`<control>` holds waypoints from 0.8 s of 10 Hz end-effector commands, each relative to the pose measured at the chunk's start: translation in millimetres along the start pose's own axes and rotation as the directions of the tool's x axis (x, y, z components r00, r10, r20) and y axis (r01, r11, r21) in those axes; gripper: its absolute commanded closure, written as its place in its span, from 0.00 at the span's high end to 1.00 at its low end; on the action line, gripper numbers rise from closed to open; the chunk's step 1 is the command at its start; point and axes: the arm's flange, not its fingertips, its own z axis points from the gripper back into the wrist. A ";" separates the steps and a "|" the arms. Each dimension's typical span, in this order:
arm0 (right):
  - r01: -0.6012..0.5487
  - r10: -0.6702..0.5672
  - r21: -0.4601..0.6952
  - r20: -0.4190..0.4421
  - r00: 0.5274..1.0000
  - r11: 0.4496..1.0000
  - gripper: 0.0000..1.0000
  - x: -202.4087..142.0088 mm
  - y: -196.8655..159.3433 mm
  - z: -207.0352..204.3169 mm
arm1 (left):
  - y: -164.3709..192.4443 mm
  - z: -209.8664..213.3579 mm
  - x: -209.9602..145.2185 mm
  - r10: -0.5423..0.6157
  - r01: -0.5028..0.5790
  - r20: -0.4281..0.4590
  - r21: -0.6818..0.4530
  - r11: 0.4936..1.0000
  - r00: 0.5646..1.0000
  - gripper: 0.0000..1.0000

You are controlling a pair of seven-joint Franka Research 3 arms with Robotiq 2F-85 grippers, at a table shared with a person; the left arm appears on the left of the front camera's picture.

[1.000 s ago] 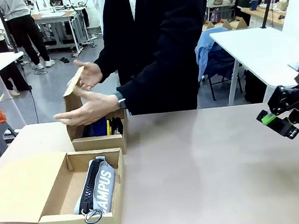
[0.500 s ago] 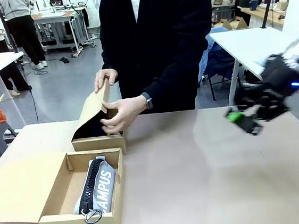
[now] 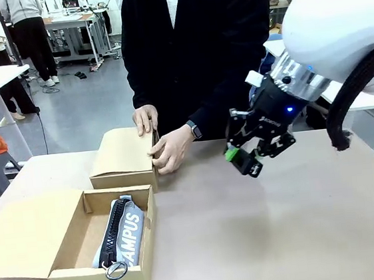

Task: Place items inside the box.
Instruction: Pick up a Pencil pouch or Stapler and place it inside the Mailer Box closest to the robot.

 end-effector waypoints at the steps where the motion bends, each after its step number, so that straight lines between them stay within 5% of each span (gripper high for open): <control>1: 0.017 -0.018 0.034 0.018 1.000 0.999 0.43 4.2 -1.1 5.1 | -1.0 -1.1 -2.0 -0.019 0.019 0.015 -0.021 1.000 1.000 1.00; 3: 0.008 -0.009 0.031 0.033 0.999 0.999 0.00 4.7 1.9 9.5 | -1.0 -1.1 -2.0 -0.019 0.019 0.015 -0.021 1.000 1.000 1.00; 8: 0.016 -0.016 0.050 0.011 1.000 0.999 0.00 3.2 12.1 16.9 | -1.0 -1.1 -2.0 -0.019 0.019 0.015 -0.021 1.000 1.000 1.00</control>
